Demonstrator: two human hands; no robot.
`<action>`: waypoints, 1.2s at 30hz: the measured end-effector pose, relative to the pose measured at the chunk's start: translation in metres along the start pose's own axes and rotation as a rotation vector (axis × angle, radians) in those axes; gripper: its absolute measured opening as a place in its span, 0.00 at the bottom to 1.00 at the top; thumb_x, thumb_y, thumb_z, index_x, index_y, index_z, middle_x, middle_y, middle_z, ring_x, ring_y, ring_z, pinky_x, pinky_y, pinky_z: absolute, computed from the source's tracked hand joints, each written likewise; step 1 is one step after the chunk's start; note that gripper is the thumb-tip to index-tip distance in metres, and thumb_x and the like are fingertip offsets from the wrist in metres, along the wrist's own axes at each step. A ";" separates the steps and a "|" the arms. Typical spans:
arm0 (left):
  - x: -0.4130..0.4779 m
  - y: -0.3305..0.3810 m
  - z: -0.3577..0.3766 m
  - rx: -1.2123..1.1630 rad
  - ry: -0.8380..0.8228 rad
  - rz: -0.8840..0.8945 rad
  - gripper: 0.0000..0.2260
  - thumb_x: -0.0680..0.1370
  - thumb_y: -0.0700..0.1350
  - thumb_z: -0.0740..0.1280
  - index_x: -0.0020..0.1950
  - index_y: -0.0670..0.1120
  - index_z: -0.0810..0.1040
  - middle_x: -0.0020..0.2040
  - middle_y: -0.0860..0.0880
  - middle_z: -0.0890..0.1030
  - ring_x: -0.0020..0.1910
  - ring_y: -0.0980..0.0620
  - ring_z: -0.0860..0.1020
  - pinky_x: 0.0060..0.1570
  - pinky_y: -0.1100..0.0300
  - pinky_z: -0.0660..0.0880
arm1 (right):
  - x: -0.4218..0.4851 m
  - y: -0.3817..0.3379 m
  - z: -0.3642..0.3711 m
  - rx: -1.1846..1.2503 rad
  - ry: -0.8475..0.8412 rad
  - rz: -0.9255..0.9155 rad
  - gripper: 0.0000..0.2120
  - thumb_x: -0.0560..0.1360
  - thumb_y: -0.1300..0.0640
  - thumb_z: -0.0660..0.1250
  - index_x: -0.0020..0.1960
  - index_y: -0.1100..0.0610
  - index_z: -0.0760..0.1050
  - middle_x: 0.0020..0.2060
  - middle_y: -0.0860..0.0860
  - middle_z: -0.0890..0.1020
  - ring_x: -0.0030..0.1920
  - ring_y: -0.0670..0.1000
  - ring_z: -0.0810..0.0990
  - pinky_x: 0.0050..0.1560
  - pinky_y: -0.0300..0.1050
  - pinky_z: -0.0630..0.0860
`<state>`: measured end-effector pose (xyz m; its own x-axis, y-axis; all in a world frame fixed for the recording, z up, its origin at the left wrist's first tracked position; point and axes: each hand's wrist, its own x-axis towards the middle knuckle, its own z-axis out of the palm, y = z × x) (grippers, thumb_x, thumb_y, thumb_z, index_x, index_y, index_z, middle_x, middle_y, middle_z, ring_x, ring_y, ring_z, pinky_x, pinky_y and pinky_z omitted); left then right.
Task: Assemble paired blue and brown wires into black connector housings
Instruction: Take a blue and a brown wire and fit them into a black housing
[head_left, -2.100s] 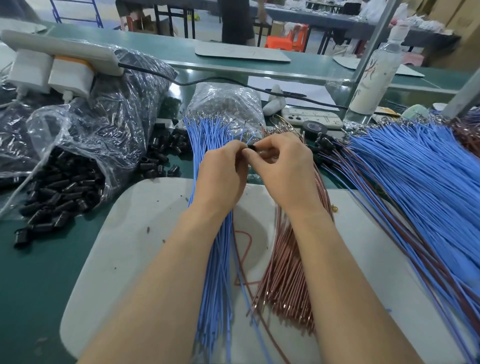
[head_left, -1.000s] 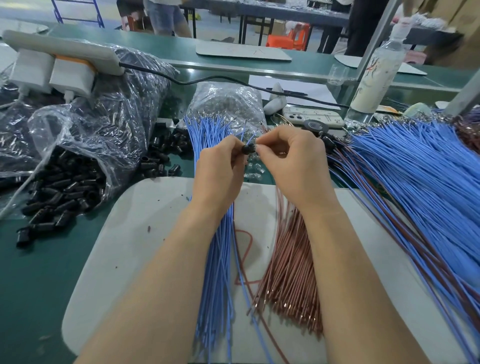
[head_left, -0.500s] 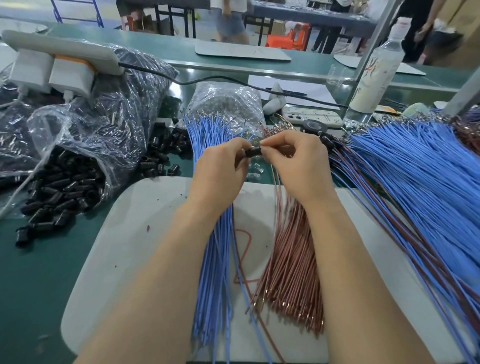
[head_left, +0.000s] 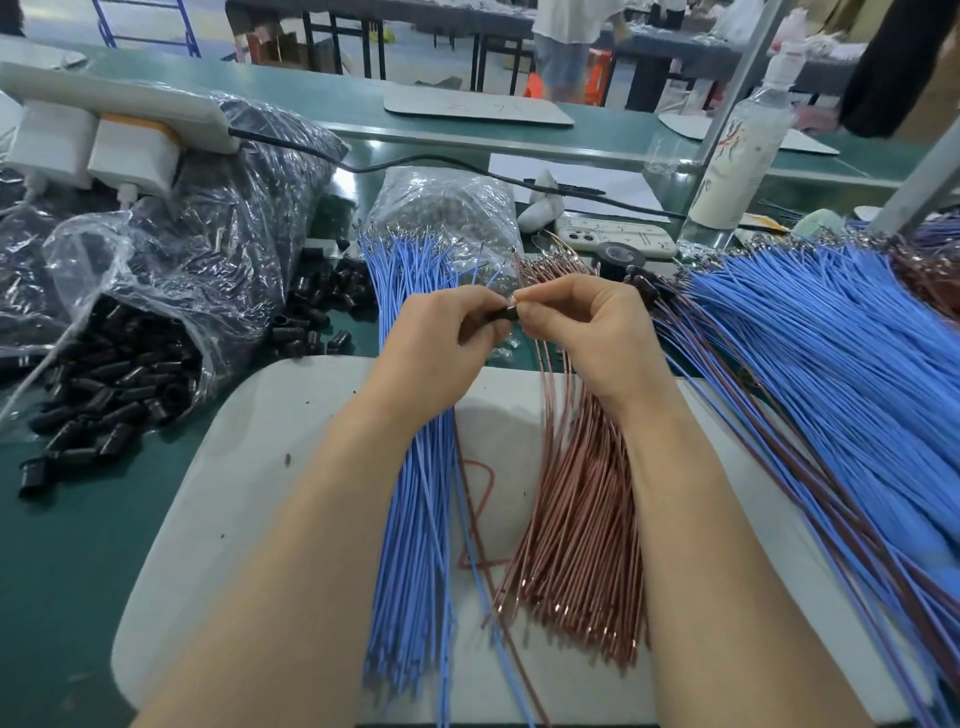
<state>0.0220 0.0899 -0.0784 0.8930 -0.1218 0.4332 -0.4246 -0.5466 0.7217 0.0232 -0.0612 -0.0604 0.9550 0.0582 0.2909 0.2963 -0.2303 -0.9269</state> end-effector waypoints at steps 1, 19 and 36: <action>0.000 0.000 -0.001 0.004 0.002 0.003 0.06 0.76 0.39 0.69 0.52 0.44 0.82 0.35 0.60 0.77 0.32 0.68 0.73 0.37 0.76 0.68 | 0.000 0.000 0.001 0.013 0.000 0.005 0.09 0.72 0.67 0.71 0.41 0.54 0.81 0.33 0.45 0.83 0.37 0.41 0.81 0.45 0.37 0.79; -0.002 0.004 0.003 0.052 0.044 -0.015 0.05 0.76 0.41 0.69 0.50 0.44 0.82 0.36 0.51 0.79 0.30 0.61 0.72 0.35 0.74 0.67 | 0.004 0.010 0.015 0.375 0.077 0.230 0.07 0.75 0.64 0.68 0.39 0.59 0.79 0.31 0.48 0.83 0.35 0.45 0.83 0.39 0.34 0.78; -0.002 0.010 0.002 -0.105 0.054 -0.090 0.02 0.75 0.42 0.69 0.43 0.46 0.80 0.34 0.51 0.80 0.32 0.59 0.74 0.36 0.67 0.72 | 0.007 0.007 0.018 0.627 0.035 0.376 0.12 0.77 0.64 0.64 0.35 0.61 0.75 0.25 0.49 0.78 0.27 0.43 0.74 0.34 0.32 0.75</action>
<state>0.0166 0.0835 -0.0730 0.9199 -0.0301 0.3909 -0.3594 -0.4632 0.8101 0.0320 -0.0445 -0.0694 0.9958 0.0515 -0.0756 -0.0894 0.3710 -0.9243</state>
